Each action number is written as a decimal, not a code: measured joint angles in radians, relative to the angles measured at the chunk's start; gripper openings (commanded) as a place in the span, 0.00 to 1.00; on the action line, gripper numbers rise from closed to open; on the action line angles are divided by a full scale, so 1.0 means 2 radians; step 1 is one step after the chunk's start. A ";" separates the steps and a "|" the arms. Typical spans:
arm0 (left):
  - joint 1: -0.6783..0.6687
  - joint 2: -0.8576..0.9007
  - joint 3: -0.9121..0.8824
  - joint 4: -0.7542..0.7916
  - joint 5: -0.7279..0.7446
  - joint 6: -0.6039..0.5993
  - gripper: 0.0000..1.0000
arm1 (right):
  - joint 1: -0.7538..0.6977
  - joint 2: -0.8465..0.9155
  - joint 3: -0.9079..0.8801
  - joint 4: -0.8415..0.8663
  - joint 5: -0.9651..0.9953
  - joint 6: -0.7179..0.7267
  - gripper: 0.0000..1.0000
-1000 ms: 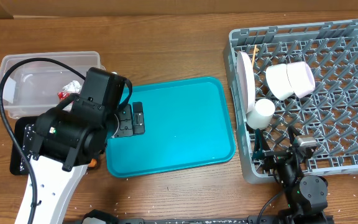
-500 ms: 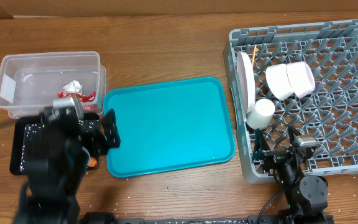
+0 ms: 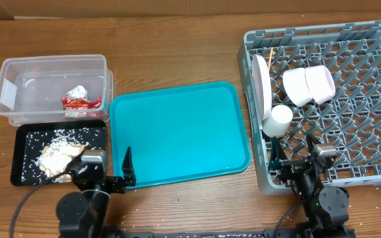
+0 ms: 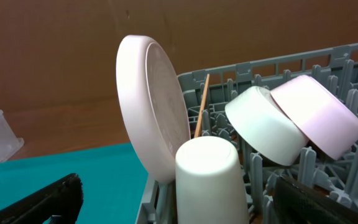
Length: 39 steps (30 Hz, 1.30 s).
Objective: Sort waste into correct bins and load items into the dishwasher
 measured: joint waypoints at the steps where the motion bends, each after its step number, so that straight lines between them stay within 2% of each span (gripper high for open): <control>1: 0.002 -0.010 -0.015 0.006 0.001 0.001 1.00 | 0.000 0.000 0.000 0.000 0.000 0.000 1.00; 9: 0.002 -0.029 -0.109 0.078 0.003 0.001 1.00 | 0.000 0.000 0.000 0.000 0.000 0.000 1.00; 39: 0.002 -0.031 -0.109 0.089 0.003 0.001 1.00 | 0.000 0.000 0.000 0.000 0.000 0.000 1.00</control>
